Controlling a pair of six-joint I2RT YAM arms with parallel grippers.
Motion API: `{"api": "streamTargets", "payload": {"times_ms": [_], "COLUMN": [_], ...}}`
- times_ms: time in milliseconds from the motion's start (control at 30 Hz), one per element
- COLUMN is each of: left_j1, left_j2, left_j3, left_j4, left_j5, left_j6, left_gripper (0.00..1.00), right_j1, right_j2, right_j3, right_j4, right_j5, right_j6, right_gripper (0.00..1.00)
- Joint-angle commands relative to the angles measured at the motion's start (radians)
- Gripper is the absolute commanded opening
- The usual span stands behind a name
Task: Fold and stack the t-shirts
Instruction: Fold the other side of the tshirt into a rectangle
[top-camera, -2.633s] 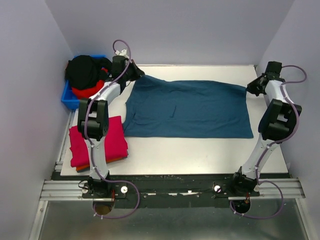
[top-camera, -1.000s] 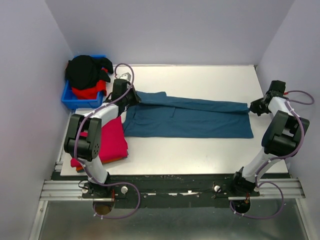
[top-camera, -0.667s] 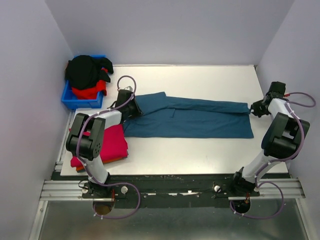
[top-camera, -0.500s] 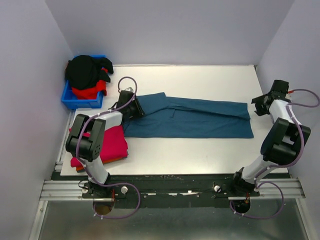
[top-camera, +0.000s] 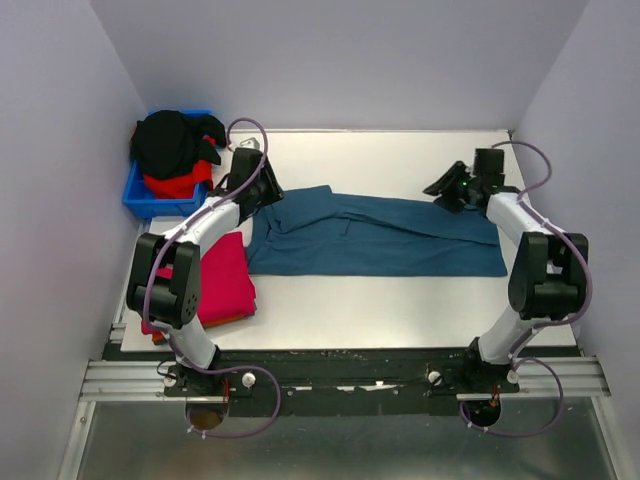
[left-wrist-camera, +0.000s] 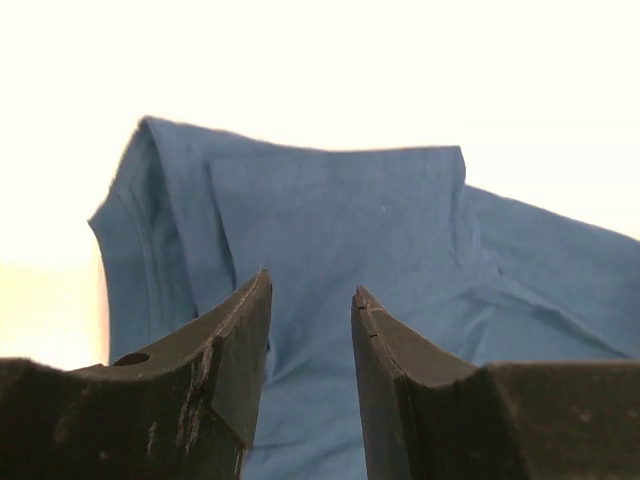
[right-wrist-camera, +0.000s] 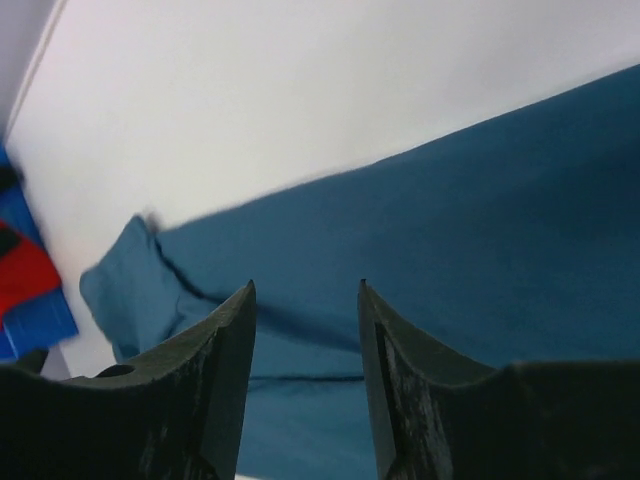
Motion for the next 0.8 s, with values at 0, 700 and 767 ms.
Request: {"api": "streamTargets", "payload": {"times_ms": [0,700,767], "left_j1": [0.050,0.141,0.141], "left_j2": [0.079,0.369,0.387], "left_j3": [0.076,0.349,0.360], "left_j4": [-0.061,-0.150,-0.142], "left_j5": [-0.025,0.060,0.075], "left_j6": [0.025,0.004,0.002], "left_gripper": [0.49,0.35,0.35], "right_j1": [0.119,0.425,0.437], "right_j2": [0.095,0.625,0.668], "right_j3": [0.048,0.689,0.736], "right_j4": [0.074,-0.006,-0.011], "right_j5": [-0.168,-0.156,-0.164], "right_j6": [-0.011,0.061,0.075], "right_gripper": [0.56,0.54,0.53]}}
